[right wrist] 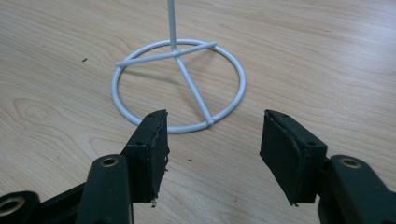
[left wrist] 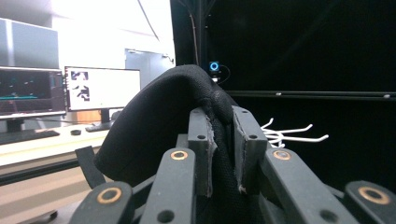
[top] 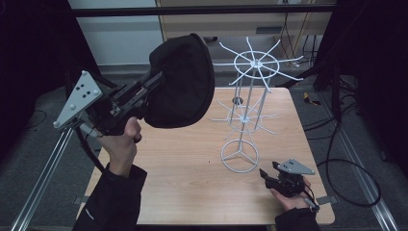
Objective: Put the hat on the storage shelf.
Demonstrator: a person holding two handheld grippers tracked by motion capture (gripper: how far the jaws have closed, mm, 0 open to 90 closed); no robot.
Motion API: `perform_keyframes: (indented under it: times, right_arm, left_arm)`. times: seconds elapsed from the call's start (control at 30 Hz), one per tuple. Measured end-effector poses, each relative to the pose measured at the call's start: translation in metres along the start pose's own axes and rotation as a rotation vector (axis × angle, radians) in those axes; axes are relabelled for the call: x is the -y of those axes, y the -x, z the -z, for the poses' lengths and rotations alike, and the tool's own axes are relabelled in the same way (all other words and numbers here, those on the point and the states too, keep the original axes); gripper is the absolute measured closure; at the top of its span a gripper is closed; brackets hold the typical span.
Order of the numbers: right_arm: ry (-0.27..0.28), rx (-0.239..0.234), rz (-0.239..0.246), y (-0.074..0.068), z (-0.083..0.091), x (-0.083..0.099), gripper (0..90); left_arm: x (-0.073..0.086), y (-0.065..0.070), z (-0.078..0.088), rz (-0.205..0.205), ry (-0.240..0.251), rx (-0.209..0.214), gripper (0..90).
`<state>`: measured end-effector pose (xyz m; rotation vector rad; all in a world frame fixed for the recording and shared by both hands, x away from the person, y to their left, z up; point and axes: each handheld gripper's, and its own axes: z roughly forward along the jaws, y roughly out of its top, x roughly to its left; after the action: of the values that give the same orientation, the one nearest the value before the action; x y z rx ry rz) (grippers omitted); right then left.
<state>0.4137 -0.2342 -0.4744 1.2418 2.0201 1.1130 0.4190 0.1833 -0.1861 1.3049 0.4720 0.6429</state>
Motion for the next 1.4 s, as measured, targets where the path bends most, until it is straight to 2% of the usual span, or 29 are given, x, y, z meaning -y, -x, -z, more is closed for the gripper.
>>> perform_keyframes:
  times: [0.13,0.3,0.53,0.83,0.9,1.07,1.17,1.3,1.4]
  right_arm:
    - [0.001,0.000,0.003,0.000,0.000,0.000,41.7]
    - [0.001,-0.002,0.003,0.000,0.000,0.000,41.8]
    - [-0.002,-0.008,0.004,-0.001,0.000,0.000,41.7]
    - [-0.009,-0.008,0.008,-0.001,0.000,0.000,41.7]
    - [-0.008,-0.004,0.014,-0.001,-0.001,0.000,41.7]
    - [-0.011,-0.008,0.007,-0.002,-0.001,0.000,41.6]
    - [-0.013,-0.009,0.006,-0.002,-0.001,0.001,41.6]
    - [-0.011,-0.006,0.014,-0.002,-0.002,0.001,41.6]
    - [-0.012,-0.005,0.017,-0.002,-0.002,0.001,41.5]
  left_arm:
    - [0.006,0.004,-0.016,-0.002,-0.019,0.024,78.7]
    - [0.014,0.002,-0.025,0.022,-0.027,0.051,78.7]
    - [0.031,-0.006,-0.031,0.095,-0.051,0.100,78.5]
    - [0.049,-0.012,-0.029,0.117,-0.110,0.092,77.5]
    - [0.057,-0.016,-0.028,0.133,-0.138,0.083,77.3]
    - [0.071,-0.020,-0.030,0.142,-0.184,0.074,77.3]
    - [0.077,-0.020,-0.033,0.135,-0.216,0.068,77.4]
    - [0.084,-0.017,-0.037,0.105,-0.260,0.054,77.0]
    - [0.087,-0.016,-0.039,0.097,-0.274,0.049,77.0]
